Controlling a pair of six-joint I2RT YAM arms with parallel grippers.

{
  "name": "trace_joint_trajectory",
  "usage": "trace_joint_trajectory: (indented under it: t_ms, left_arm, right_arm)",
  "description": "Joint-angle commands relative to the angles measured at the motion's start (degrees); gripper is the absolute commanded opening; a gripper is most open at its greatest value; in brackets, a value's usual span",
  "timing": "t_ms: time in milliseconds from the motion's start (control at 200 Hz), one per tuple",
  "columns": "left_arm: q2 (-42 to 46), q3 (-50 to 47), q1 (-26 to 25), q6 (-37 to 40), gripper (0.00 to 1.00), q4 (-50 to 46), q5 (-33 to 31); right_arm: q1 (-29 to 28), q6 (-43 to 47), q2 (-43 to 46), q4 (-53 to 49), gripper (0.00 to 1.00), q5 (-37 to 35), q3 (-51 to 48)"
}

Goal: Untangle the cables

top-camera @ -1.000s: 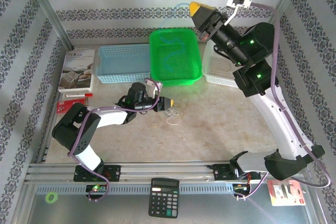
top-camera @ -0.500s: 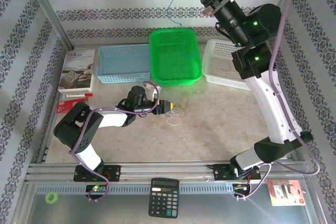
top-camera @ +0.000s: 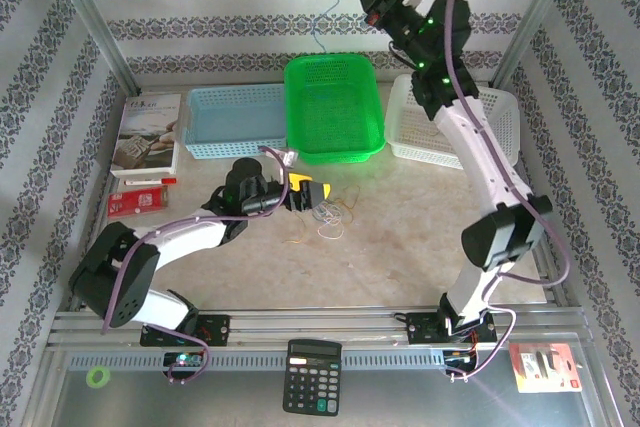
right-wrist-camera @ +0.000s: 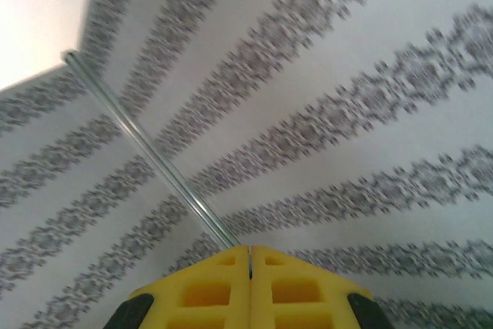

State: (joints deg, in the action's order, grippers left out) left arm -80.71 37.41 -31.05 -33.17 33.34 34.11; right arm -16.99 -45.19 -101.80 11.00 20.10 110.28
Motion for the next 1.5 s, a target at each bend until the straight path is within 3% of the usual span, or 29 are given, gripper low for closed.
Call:
trace_joint_trajectory:
  t_ms: [0, 385, 774, 1169, 1494]
  left_arm:
    - [3.3, -0.1, -0.2, 3.0, 0.96, -5.2, -2.5]
    - [9.9, -0.4, 0.2, 5.2, 1.0, -11.9, -5.9]
    - [12.2, 0.2, 0.5, 4.7, 1.0, -15.0, -11.9]
    - [8.8, 4.5, 0.7, 2.4, 1.0, -15.9, -14.8]
    - [3.8, 13.1, 1.0, 3.3, 1.0, -22.5, -17.5]
  right_arm:
    - [0.2, 1.6, -3.0, 1.7, 0.0, 1.3, -1.4]
    - [0.2, 6.5, -11.8, 1.8, 0.0, 2.6, -9.4]
    - [-0.6, 8.4, -10.6, 4.5, 0.0, 3.1, -16.0]
    - [-0.4, 12.0, -7.4, 4.0, 0.0, 3.2, -19.0]
    - [0.1, 12.7, -12.6, 2.0, 0.0, 4.4, -16.8]
